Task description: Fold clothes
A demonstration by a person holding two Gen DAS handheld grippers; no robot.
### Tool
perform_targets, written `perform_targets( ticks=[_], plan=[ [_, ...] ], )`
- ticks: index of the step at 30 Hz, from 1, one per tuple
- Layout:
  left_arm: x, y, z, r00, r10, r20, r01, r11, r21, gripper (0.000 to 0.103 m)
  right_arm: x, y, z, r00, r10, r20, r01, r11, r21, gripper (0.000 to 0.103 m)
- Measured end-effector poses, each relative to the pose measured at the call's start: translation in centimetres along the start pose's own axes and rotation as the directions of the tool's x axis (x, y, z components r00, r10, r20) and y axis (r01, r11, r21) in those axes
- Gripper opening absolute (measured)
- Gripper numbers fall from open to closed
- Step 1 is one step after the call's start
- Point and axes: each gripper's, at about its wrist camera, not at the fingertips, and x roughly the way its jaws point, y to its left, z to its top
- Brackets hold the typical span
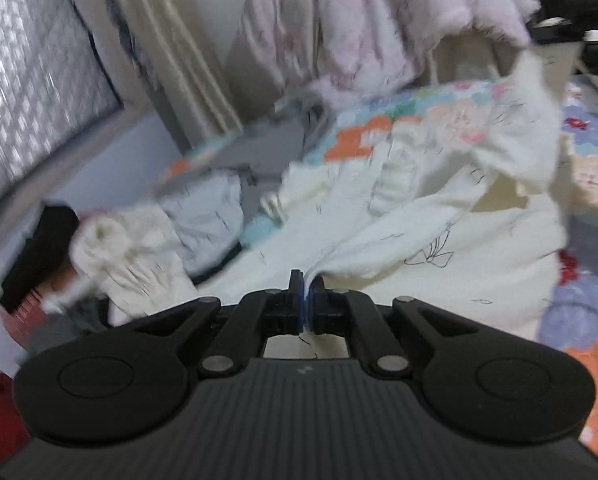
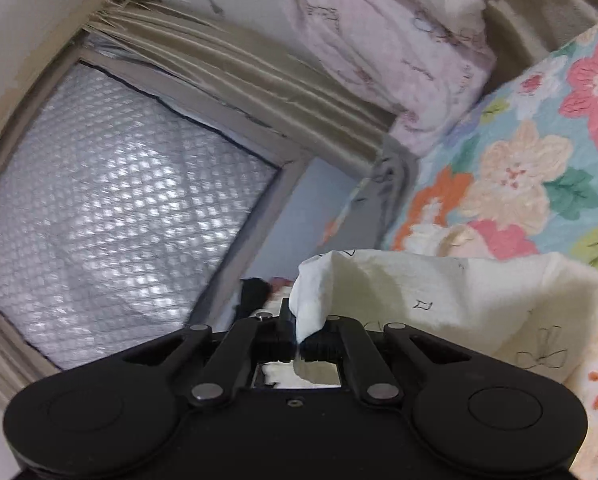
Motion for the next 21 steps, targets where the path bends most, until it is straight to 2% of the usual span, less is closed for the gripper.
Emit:
perform_targets(
  ticks=[3,6,8,10,13,14,16,18,19,21],
  plan=[
    [3.4,0.6,-0.4,0.998,0.016,-0.055,-0.016,1.0,-0.011,0.007,1.2,-0.6,-0.6,0.998,-0.049,-0.028,0.049,0.999,-0.004,0.005],
    [3.8,1.6,-0.8,0.993,-0.018,-0.117,0.005,0.994,-0.11,0.017,2.3,-1.3,-1.6,0.992,-0.106,-0.06,0.105,0.994,-0.025,0.005],
    [1.7,2.1,-1.3,0.993,-0.037,-0.11,0.015,0.981,-0.193,0.049,2.7,-2.0,-2.2,0.989,-0.124,-0.077,0.123,0.992,-0.01,0.006],
    [-1.1,1.8,-2.0,0.995,-0.04,-0.089,0.021,0.98,-0.199,0.056,3.1,-2.9,-2.6,0.987,-0.136,-0.09,0.137,0.99,0.011,0.008],
    [-5.2,0.2,-3.3,0.995,-0.047,-0.087,0.031,0.983,-0.179,0.065,3.5,-3.8,-2.9,0.981,-0.161,-0.105,0.164,0.986,0.026,0.009],
    [-6.3,-0.5,-4.0,0.992,-0.086,-0.091,0.068,0.98,-0.188,0.066,3.7,-4.1,-3.0,0.98,-0.168,-0.11,0.172,0.985,0.03,0.009],
    [-7.5,-2.0,-5.0,0.975,-0.193,-0.114,0.165,0.963,-0.214,0.066,3.9,-4.5,-3.2,0.977,-0.177,-0.12,0.183,0.982,0.042,0.009],
    [-7.5,-3.9,-6.3,0.939,-0.299,-0.169,0.257,0.939,-0.23,0.066,3.9,-4.9,-3.5,0.976,-0.177,-0.129,0.186,0.981,0.06,0.012],
    [-7.4,-4.8,-6.8,0.929,-0.313,-0.198,0.269,0.938,-0.219,0.066,3.9,-5.0,-3.6,0.976,-0.177,-0.13,0.187,0.98,0.069,0.016],
    [-7.0,-6.6,-7.4,0.928,-0.289,-0.234,0.255,0.953,-0.164,0.066,3.8,-5.4,-3.7,0.975,-0.181,-0.13,0.193,0.977,0.088,0.026]
  ],
)
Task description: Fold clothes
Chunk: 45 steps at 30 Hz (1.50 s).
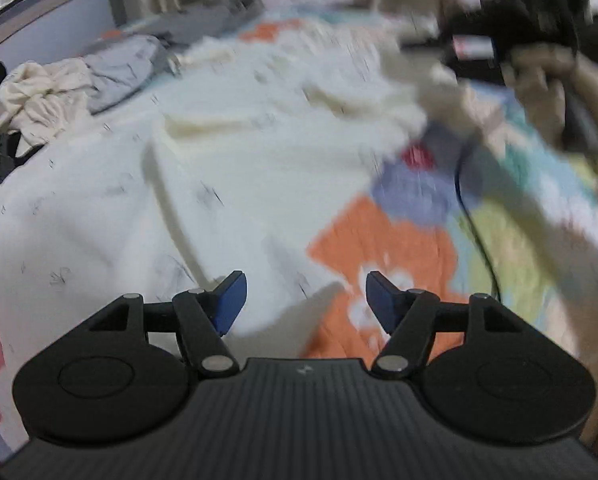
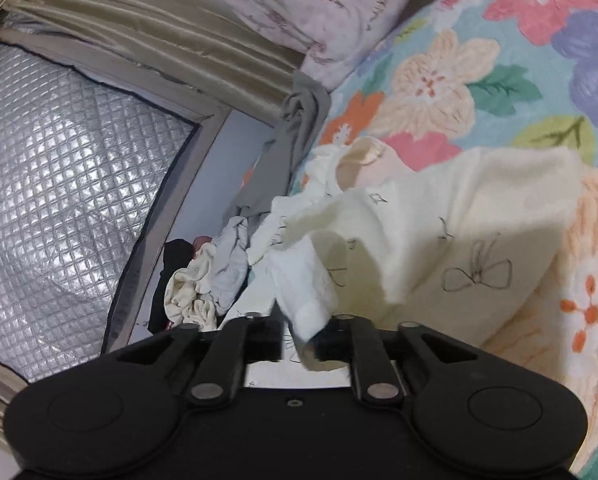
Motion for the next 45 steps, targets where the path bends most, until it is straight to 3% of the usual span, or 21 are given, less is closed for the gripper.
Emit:
perform_targets(
  ticks=[1,5,11,12,14,16,19,22,25,27,28,31,33,39,40,42,45],
  plan=[
    [0.4,-0.3,-0.1,1.0,0.021,-0.005,-0.021,1.0,0.021,0.066,0.0,-0.2,-0.1,1.0,-0.004,0.001,0.004,1.0,0.012,0.032],
    [2.3,-0.3,-0.2,0.993,0.115,-0.019,-0.114,0.992,0.05,0.066,-0.2,-0.4,-0.2,1.0,0.007,0.001,-0.007,0.999,0.032,0.035],
    [4.1,-0.7,-0.3,0.996,0.085,-0.017,-0.082,0.988,0.131,0.064,0.1,-0.4,-0.2,1.0,0.018,-0.014,-0.018,0.999,0.036,0.04],
    [4.2,-0.6,-0.2,0.997,0.08,-0.014,-0.078,0.989,0.129,0.062,0.3,-0.5,-0.3,1.0,0.021,-0.021,-0.02,0.999,0.034,0.04],
    [3.7,0.2,-0.2,0.996,0.094,-0.011,-0.092,0.992,0.089,0.036,0.5,-0.5,-0.3,0.999,0.021,-0.026,-0.02,0.999,0.034,0.041],
    [3.2,1.0,-0.1,0.994,0.111,-0.011,-0.111,0.993,0.044,0.024,0.6,-0.6,-0.4,0.999,0.022,-0.03,-0.021,0.999,0.036,0.041],
    [1.9,2.7,-0.3,0.996,0.087,0.019,-0.085,0.994,-0.068,0.012,0.7,-0.8,-0.4,0.999,0.026,-0.034,-0.025,0.999,0.036,0.042],
    [1.3,3.1,-0.6,0.996,0.075,0.045,-0.07,0.992,-0.104,0.012,0.8,-0.9,-0.5,0.998,0.037,-0.043,-0.036,0.999,0.013,0.042],
    [1.2,3.4,-0.6,0.994,0.091,0.058,-0.085,0.991,-0.101,0.011,1.1,-0.6,-0.7,0.999,0.018,-0.043,-0.019,0.999,-0.041,0.033],
    [0.8,3.7,-0.5,0.991,0.112,0.073,-0.104,0.989,-0.103,0.008,1.2,-0.4,-0.9,1.0,-0.009,-0.027,0.007,0.997,-0.083,0.018],
    [0.4,3.8,-0.4,0.987,0.134,0.09,-0.126,0.988,-0.088,0.008,1.1,-0.3,-1.0,1.0,-0.025,-0.01,0.024,0.994,-0.107,0.006],
    [-1.0,3.9,-0.4,0.959,0.23,0.164,-0.235,0.972,0.01,0.007,0.4,1.1,-1.0,0.998,-0.043,0.04,0.051,0.978,-0.203,0.005],
    [-2.1,4.5,-0.3,0.939,0.267,0.215,-0.284,0.957,0.054,0.007,-0.9,2.2,-0.3,0.998,0.003,0.07,0.012,0.979,-0.204,0.005],
    [-8.1,9.7,-0.3,0.881,0.313,0.356,-0.31,0.948,-0.067,0.007,-5.7,6.4,2.3,0.977,0.156,0.143,-0.13,0.975,-0.178,0.005],
    [-9.3,10.4,-0.4,0.871,0.316,0.375,-0.316,0.947,-0.064,0.007,-6.3,7.5,2.7,0.979,0.155,0.13,-0.128,0.973,-0.193,0.005],
    [-11.1,11.5,-0.4,0.869,0.3,0.394,-0.327,0.945,0.001,0.007,-7.4,9.8,3.4,0.983,0.15,0.102,-0.125,0.967,-0.221,0.005],
    [-13.7,13.4,-0.2,0.86,0.295,0.417,-0.359,0.929,0.084,0.007,-8.5,12.7,4.1,0.996,0.084,0.018,-0.075,0.956,-0.285,0.005]
  ],
)
